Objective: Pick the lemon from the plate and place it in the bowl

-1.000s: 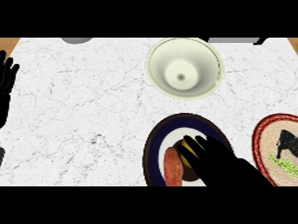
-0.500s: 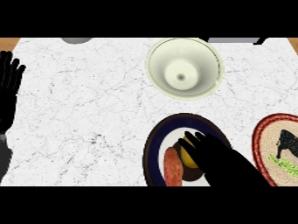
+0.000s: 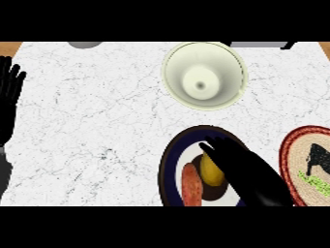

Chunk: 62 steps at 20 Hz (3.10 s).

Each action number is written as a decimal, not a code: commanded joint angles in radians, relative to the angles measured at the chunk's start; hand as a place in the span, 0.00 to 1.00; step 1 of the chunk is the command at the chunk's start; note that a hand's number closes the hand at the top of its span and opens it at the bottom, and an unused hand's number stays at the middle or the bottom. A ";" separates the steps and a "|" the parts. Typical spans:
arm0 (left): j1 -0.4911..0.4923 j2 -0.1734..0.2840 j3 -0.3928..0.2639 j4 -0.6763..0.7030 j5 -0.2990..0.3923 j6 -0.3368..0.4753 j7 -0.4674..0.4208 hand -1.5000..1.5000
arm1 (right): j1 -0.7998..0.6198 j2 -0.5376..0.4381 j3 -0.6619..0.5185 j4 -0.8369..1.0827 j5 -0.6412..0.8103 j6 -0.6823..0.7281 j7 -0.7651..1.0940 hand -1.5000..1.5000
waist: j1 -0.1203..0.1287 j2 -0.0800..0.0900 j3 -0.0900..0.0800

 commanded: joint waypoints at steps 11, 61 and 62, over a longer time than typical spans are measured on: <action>-0.011 -0.044 0.056 -0.009 -0.049 -0.028 0.015 0.50 | -0.059 0.106 -0.034 0.192 0.125 -0.010 -0.139 0.00 | 0.001 0.000 0.000; 0.049 -0.103 0.087 -0.121 -0.104 -0.057 0.070 0.50 | 0.312 -0.248 -0.988 0.125 0.021 -0.255 -0.208 1.00 | -0.014 -0.006 -0.001; 0.009 -0.086 0.096 -0.075 -0.094 -0.074 0.070 0.50 | 0.241 -0.301 -1.013 0.084 -0.067 -0.144 -0.207 1.00 | -0.018 -0.007 -0.002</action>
